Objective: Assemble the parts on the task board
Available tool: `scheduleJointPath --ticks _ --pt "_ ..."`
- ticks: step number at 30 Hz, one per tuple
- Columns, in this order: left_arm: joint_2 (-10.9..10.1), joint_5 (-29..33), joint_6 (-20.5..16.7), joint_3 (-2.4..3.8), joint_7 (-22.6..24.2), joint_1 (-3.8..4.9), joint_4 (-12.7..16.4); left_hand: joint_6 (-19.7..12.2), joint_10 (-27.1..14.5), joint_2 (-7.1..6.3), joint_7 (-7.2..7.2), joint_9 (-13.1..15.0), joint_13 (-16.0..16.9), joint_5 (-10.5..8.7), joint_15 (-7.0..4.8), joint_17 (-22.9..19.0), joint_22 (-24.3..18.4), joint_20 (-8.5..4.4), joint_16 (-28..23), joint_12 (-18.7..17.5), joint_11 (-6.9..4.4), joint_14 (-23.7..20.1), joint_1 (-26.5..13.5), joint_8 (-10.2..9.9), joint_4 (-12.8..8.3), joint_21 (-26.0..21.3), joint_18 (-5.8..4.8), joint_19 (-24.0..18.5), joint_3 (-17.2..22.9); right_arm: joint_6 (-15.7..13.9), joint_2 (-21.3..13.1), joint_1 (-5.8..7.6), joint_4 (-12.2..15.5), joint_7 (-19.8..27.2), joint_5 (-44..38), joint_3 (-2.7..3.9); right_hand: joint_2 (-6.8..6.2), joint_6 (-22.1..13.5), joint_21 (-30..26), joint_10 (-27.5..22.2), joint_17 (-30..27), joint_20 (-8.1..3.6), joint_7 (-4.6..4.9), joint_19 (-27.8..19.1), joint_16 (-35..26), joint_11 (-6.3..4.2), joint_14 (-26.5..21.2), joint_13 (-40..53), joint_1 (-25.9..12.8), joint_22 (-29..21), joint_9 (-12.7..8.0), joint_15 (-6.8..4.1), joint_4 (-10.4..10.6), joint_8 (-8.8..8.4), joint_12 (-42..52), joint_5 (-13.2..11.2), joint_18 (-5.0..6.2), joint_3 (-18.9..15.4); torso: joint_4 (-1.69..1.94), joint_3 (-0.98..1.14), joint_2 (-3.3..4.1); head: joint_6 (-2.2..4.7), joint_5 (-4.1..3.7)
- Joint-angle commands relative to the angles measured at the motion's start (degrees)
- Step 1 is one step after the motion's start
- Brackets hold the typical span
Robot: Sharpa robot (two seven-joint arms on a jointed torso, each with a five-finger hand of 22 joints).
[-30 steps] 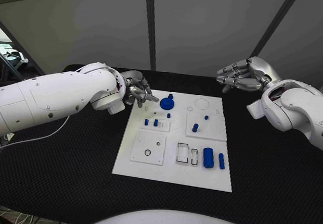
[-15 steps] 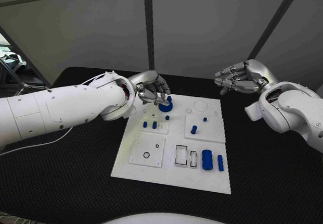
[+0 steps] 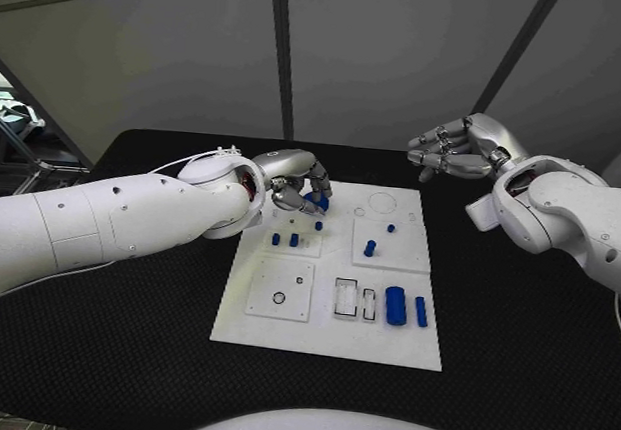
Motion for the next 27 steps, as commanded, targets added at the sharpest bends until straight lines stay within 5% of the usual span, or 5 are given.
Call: scheduleJointPath --ticks 1,14,27 --pt "0.5 -6.5 1.8 -0.27 0.1 0.07 -0.6 0.7 0.8 -0.34 -0.06 -0.4 -0.5 0.20 -0.33 1.1 2.4 -0.09 2.5 -0.2 -0.06 0.5 -0.7 -0.6 -0.5 2.6 -1.67 1.4 0.0 0.1 0.0 0.11 0.2 0.5 0.0 0.01 0.02 0.2 -0.3 0.3 -0.1 0.03 0.12 0.6 -0.1 0.24 0.2 -0.1 -0.4 -0.1 -0.1 0.10 0.1 -0.20 -0.1 0.3 0.16 0.1 -0.11 0.04 -0.04 -0.04 -0.09" --pt "3.4 -8.8 4.0 -1.24 -1.3 -0.16 -4.3 2.0 1.5 -0.37 -0.34 -1.5 -2.1 0.24 -0.58 3.7 8.4 -0.33 8.9 -1.2 -0.26 2.7 -1.0 -1.3 -0.7 8.9 -3.00 4.8 0.5 0.1 0.1 0.10 0.2 0.5 0.0 0.00 0.04 0.2 -0.3 0.3 -0.1 0.02 0.12 0.6 -0.1 0.22 0.2 -0.1 -0.3 -0.1 -0.1 0.08 0.1 -0.21 -0.1 0.3 0.17 0.1 -0.09 0.08 -0.05 0.00 -0.42" --pt "5.2 -9.8 6.4 -1.52 -2.2 -0.80 -6.2 3.2 2.8 0.16 -0.69 -2.2 -3.8 0.37 -0.95 6.1 10.7 -0.73 13.1 -2.8 -0.54 4.5 -0.3 -1.9 -1.0 11.3 -3.53 6.4 2.5 0.1 0.1 0.10 0.3 0.5 0.0 0.00 0.04 0.2 -0.3 0.3 -0.1 0.02 0.12 0.6 -0.1 0.22 0.2 -0.1 -0.3 -0.1 -0.1 0.08 0.1 -0.21 -0.1 0.3 0.17 0.1 0.00 0.08 -0.08 -0.22 -0.57"
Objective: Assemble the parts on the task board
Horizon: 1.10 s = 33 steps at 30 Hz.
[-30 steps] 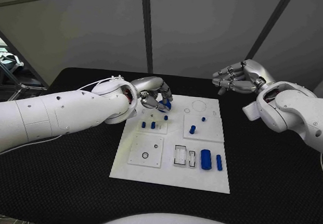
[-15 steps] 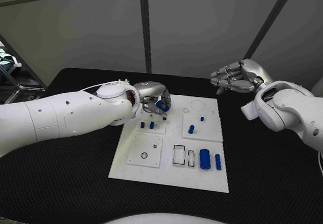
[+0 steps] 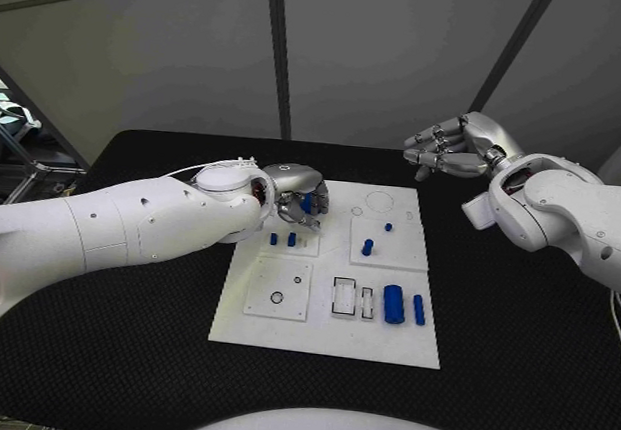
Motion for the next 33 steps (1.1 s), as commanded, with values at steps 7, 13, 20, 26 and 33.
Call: scheduleJointPath --ticks 7,13,20,26,33 --pt "0.7 -1.4 2.7 -0.02 -1.0 -0.34 -0.7 1.4 1.7 0.57 -0.06 -0.3 -1.0 0.42 -0.42 0.3 2.8 -0.20 1.0 -1.4 0.00 3.0 0.4 -0.5 -0.1 0.8 -3.57 0.9 2.1 0.0 0.1 0.11 0.2 0.5 0.0 0.03 0.03 0.2 -0.3 0.3 -0.1 -0.18 0.12 0.4 -0.1 0.22 0.2 -0.1 -0.3 -0.1 -0.1 0.08 0.1 -0.21 -0.1 0.3 0.17 0.1 0.01 -0.01 0.01 -0.04 -0.09" --pt "1.1 -1.4 2.9 -0.03 -1.2 -0.52 -1.3 2.2 2.9 0.75 -0.04 -0.6 -1.9 0.45 -0.47 0.2 3.1 -0.26 1.4 -2.6 -0.06 3.1 1.0 -0.9 -0.4 1.0 -3.64 1.0 4.5 0.0 0.1 0.11 0.2 0.6 0.0 0.03 0.03 0.2 -0.3 0.3 -0.1 -0.18 0.12 0.4 -0.1 0.22 0.2 -0.1 -0.3 -0.1 -0.1 0.08 0.1 -0.21 -0.1 0.3 0.17 0.1 0.02 0.00 -0.02 -0.02 -0.10" --pt "1.5 -1.5 3.1 -0.03 -1.3 -0.65 -1.6 3.0 4.2 0.65 -0.05 -0.8 -2.6 0.45 -0.56 -0.1 3.4 -0.35 1.7 -3.6 -0.17 3.1 1.1 -1.3 -0.7 1.3 -3.71 1.2 6.9 0.1 0.1 0.11 0.2 0.6 0.0 0.03 0.03 0.2 -0.3 0.3 -0.1 -0.18 0.12 0.4 -0.1 0.22 0.2 -0.1 -0.3 -0.1 -0.1 0.08 0.1 -0.21 -0.1 0.3 0.17 0.1 0.04 -0.01 -0.03 -0.03 -0.15" --pt "1.8 -1.5 3.3 -0.02 -1.5 -0.76 -2.0 3.4 5.0 -0.11 0.19 -1.1 -3.4 0.41 -0.41 -0.5 3.7 -0.30 2.0 -5.1 -0.05 3.0 0.5 -2.1 -1.1 1.5 -3.79 1.4 9.9 0.1 0.2 0.11 0.2 0.6 0.0 0.03 0.03 0.2 -0.3 0.3 -0.1 -0.18 0.12 0.4 -0.1 0.22 0.2 -0.1 -0.3 -0.1 -0.1 0.08 0.1 -0.21 -0.1 0.3 0.17 0.1 0.00 -0.01 -0.01 0.00 -0.40" --pt "2.1 -1.5 3.7 -0.02 -2.0 -0.81 -2.5 3.5 5.3 -0.55 0.43 -1.3 -3.7 0.38 -0.29 -0.7 3.8 -0.20 2.2 -5.8 0.16 2.9 0.0 -2.5 -1.5 1.6 -3.81 1.4 11.6 0.1 0.2 0.11 0.2 0.6 0.0 0.03 0.03 0.2 -0.3 0.3 -0.1 -0.18 0.12 0.4 -0.1 0.22 0.2 -0.1 -0.3 -0.1 -0.1 0.08 0.1 -0.21 -0.1 0.3 0.17 0.1 0.02 0.02 -0.03 -0.08 -0.41"
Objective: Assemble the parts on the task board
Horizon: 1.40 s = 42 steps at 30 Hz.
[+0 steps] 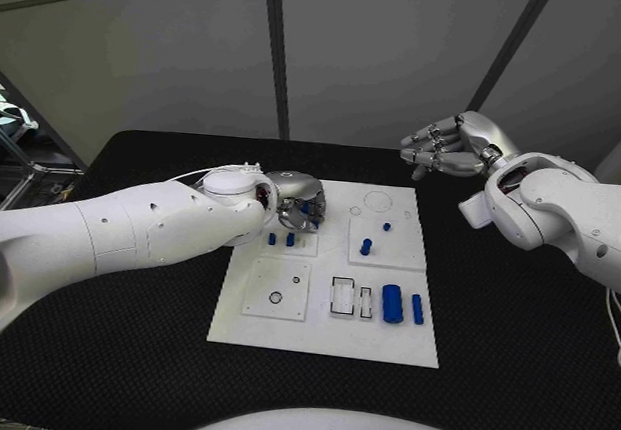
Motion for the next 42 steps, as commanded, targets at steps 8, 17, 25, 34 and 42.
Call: scheduleJointPath --ticks 8,17,25,34,42 --pt "0.4 -0.3 1.5 0.00 -0.9 0.00 -0.5 0.6 0.9 -0.82 0.28 -0.2 -0.4 0.21 -0.07 -0.3 4.1 0.29 0.6 -1.1 0.16 2.7 0.1 -0.7 -1.1 0.4 -3.88 0.7 3.1 0.0 0.1 0.11 0.2 0.5 0.0 0.03 0.09 0.2 -0.4 0.3 -0.1 -0.19 0.12 0.5 -0.1 0.22 0.2 -0.1 -0.2 -0.1 -0.1 0.07 0.1 -0.21 -0.1 0.4 0.18 0.2 0.03 0.01 -0.04 -0.09 -0.04" --pt "-0.1 -0.3 -0.4 0.01 0.1 -0.17 0.2 1.9 2.5 -1.58 0.55 -0.3 -0.5 0.11 0.00 -0.6 4.9 0.39 1.0 -1.8 0.19 2.6 -1.1 -0.9 -2.6 1.1 -4.07 1.1 7.0 0.0 0.1 0.11 0.2 0.6 0.0 0.03 0.09 0.2 -0.4 0.3 -0.1 -0.19 0.12 0.5 -0.1 0.22 0.2 -0.1 -0.2 -0.1 -0.1 0.07 0.1 -0.21 -0.1 0.4 0.18 0.2 0.02 -0.03 -0.04 0.06 0.00" --pt "-2.1 0.1 -2.3 0.73 0.8 -0.28 2.8 2.4 3.0 -1.97 0.56 -0.3 -0.4 0.05 0.00 -0.8 5.1 0.40 1.2 -2.1 0.15 2.6 -2.3 -1.0 -2.6 1.4 -4.13 1.2 7.5 0.1 0.3 0.10 0.0 0.7 0.0 0.03 0.09 0.2 -0.4 0.3 -0.1 -0.19 0.12 0.5 -0.1 0.22 0.2 -0.1 -0.2 -0.1 -0.1 0.07 0.1 -0.21 -0.1 0.4 0.18 0.2 0.16 0.00 -0.15 0.24 0.06" --pt "-4.8 1.3 -2.7 4.39 0.3 -0.29 6.3 2.9 3.5 -2.41 0.64 -0.3 -0.4 0.00 -0.02 -0.9 5.2 0.38 1.3 -2.5 0.12 2.6 -3.4 -1.1 -2.7 1.4 -4.14 1.3 8.0 0.1 0.2 -0.04 -0.1 0.7 0.0 0.03 0.09 0.2 -0.4 0.3 -0.1 -0.19 0.12 0.5 -0.1 0.22 0.2 -0.1 -0.2 -0.1 -0.1 0.07 0.1 -0.21 -0.1 0.4 0.18 0.2 0.12 -0.06 -0.12 0.69 0.22" --pt "-7.8 1.9 -1.3 5.31 -1.0 -0.30 9.1 3.1 3.8 -2.46 0.60 -0.3 -0.4 0.01 -0.04 -1.0 5.3 0.38 1.3 -2.6 0.08 2.6 -3.8 -1.1 -2.7 1.5 -4.18 1.4 8.2 0.1 0.1 -0.12 -0.2 0.8 0.0 0.03 0.09 0.2 -0.4 0.3 -0.1 -0.19 0.12 0.5 -0.1 0.22 0.2 -0.1 -0.2 -0.1 -0.1 0.07 0.1 -0.21 -0.1 0.4 0.18 0.2 0.11 -0.04 -0.05 0.65 0.59"
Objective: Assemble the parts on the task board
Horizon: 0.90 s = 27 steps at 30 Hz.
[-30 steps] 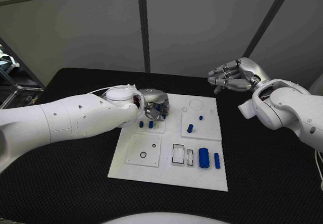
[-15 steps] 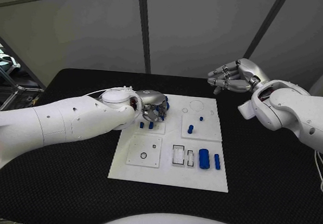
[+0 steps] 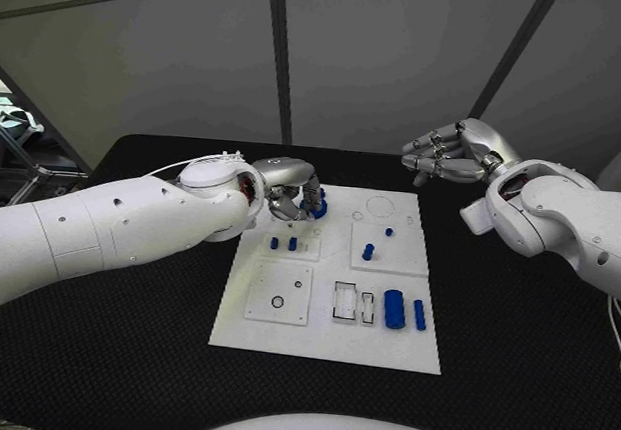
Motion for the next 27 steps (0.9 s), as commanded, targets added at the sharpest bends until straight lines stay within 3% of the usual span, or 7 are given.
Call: scheduleJointPath --ticks 1,11,19,27 --pt "-1.2 1.1 1.1 0.16 -1.3 0.05 0.8 0.5 0.4 -0.14 -0.18 0.0 0.1 0.01 -0.08 -0.1 5.3 0.17 0.3 -0.3 -0.09 2.6 -0.6 -0.2 0.0 0.4 -4.17 1.2 0.4 0.1 0.0 0.08 0.0 0.7 0.0 0.03 0.09 0.2 -0.2 0.3 -0.1 0.02 0.12 0.3 -0.1 0.22 0.2 -0.1 -0.2 -0.1 -0.1 0.08 0.1 -0.21 -0.1 0.4 0.18 0.2 0.00 0.04 0.05 -0.07 0.12" --pt "-3.4 1.1 2.7 0.18 -2.8 -0.23 0.1 0.6 0.6 -0.37 -0.25 0.0 0.1 -0.04 -0.11 -0.2 5.4 0.16 0.3 -0.4 -0.12 2.6 -1.1 -0.3 0.0 0.4 -4.18 1.2 0.5 0.0 -0.1 0.06 0.1 0.6 0.0 0.03 0.10 0.3 -0.2 0.3 -0.1 0.01 0.12 0.3 -0.1 0.22 0.2 -0.1 -0.2 -0.1 -0.1 0.07 0.1 -0.21 -0.1 0.4 0.19 0.3 -0.10 0.02 0.10 -0.06 0.34" --pt "-3.0 1.2 2.9 0.14 -2.8 -1.01 -1.2 0.6 0.6 -0.43 -0.26 0.0 0.1 -0.05 -0.11 -0.2 5.4 0.15 0.3 -0.5 -0.13 2.6 -1.2 -0.3 0.0 0.5 -4.18 1.2 0.5 0.1 -0.1 0.03 0.0 0.6 0.0 0.03 0.10 0.3 -0.2 0.3 -0.1 0.01 0.12 0.3 -0.1 0.22 0.2 -0.1 -0.2 -0.1 -0.1 0.07 0.1 -0.21 -0.1 0.4 0.19 0.3 -0.21 0.01 0.15 -0.10 0.42" --pt "-2.4 1.2 3.3 -0.15 -2.8 -1.26 -2.2 0.6 0.6 -0.47 -0.27 0.0 0.1 -0.05 -0.11 -0.2 5.4 0.15 0.4 -0.5 -0.14 2.6 -1.3 -0.4 0.0 0.4 -4.17 1.2 0.5 0.1 0.0 0.02 0.0 0.6 0.0 0.03 0.10 0.3 -0.2 0.3 -0.1 0.01 0.12 0.3 -0.1 0.22 0.2 -0.1 -0.2 -0.1 -0.1 0.07 0.1 -0.21 -0.1 0.4 0.19 0.3 -0.11 0.04 0.15 -0.25 0.34"
